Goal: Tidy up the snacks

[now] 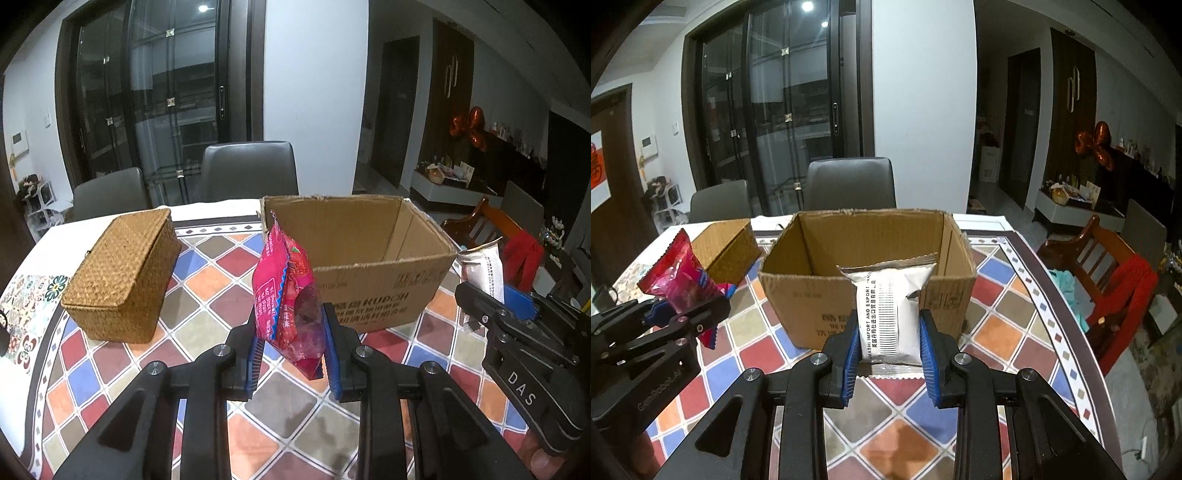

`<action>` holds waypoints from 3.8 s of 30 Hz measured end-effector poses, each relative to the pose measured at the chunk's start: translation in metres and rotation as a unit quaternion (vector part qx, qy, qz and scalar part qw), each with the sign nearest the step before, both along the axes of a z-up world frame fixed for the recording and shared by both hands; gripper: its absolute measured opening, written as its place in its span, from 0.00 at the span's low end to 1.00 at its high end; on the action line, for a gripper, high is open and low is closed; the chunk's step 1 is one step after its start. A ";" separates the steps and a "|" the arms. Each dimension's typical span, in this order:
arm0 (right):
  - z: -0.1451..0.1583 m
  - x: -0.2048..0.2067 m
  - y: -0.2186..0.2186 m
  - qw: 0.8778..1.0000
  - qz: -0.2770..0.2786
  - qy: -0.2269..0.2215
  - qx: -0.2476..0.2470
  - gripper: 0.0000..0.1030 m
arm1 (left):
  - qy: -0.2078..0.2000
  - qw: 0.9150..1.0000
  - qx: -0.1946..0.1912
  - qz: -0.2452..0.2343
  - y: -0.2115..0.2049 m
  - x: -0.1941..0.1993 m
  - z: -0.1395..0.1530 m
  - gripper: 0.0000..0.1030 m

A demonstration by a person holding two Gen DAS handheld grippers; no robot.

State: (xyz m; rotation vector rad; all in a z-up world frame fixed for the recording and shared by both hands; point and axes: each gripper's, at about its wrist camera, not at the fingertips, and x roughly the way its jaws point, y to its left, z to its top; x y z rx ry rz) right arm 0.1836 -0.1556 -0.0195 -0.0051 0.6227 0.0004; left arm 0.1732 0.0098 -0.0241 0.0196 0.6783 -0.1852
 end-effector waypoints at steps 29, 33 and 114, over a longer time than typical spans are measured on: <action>0.029 0.060 -0.012 1.000 0.011 -0.027 -0.010 0.30 | -0.029 0.999 -0.002 -0.012 -0.019 0.071 0.030 0.28; 0.025 0.074 -0.014 1.000 0.011 -0.023 -0.013 0.30 | -0.028 1.000 -0.001 -0.014 -0.023 0.085 0.028 0.28; 0.055 0.004 -0.024 0.998 -0.024 -0.057 -0.024 0.77 | -0.067 0.996 0.019 0.054 -0.003 0.007 0.060 0.89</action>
